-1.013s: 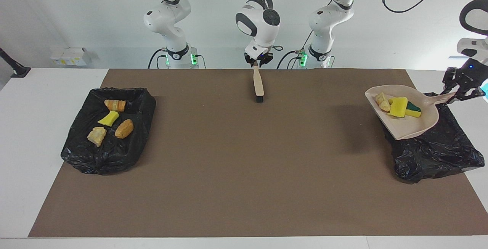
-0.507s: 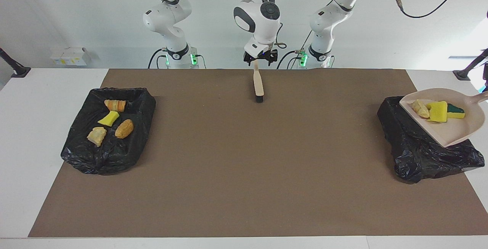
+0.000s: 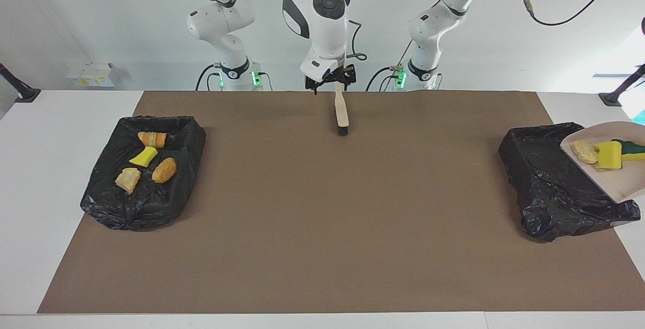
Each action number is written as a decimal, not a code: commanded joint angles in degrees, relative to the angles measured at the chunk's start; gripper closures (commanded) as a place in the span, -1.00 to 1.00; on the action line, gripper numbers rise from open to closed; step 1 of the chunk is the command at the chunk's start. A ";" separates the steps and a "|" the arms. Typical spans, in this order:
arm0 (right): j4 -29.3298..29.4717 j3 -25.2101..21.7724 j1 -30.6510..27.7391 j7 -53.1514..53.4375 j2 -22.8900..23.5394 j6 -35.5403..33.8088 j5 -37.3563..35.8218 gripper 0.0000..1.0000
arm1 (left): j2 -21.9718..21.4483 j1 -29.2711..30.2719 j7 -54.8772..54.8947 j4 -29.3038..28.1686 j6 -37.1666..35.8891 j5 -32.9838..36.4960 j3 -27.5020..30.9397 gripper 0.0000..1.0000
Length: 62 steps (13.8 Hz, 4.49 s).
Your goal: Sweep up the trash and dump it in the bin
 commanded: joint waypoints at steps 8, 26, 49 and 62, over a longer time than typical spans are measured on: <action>14.40 0.18 -22.20 -26.26 -0.39 -14.69 -5.73 -1.00 | -6.77 -7.87 -14.21 -10.07 -2.22 22.76 0.50 1.00; 18.28 -16.61 -24.15 -35.34 -3.38 -15.04 -11.12 -1.00 | -7.82 -17.02 -21.42 -6.30 -14.62 28.25 -0.12 1.00; 17.84 -16.43 -24.06 -35.25 -3.65 -14.78 -11.20 -1.00 | -10.21 -44.95 -92.40 -24.49 -12.61 -20.97 -0.91 1.00; 17.84 -16.43 -24.06 -35.33 -3.65 -14.78 -11.20 -1.00 | 1.31 -60.00 -125.66 -17.28 2.69 -35.31 -0.91 1.00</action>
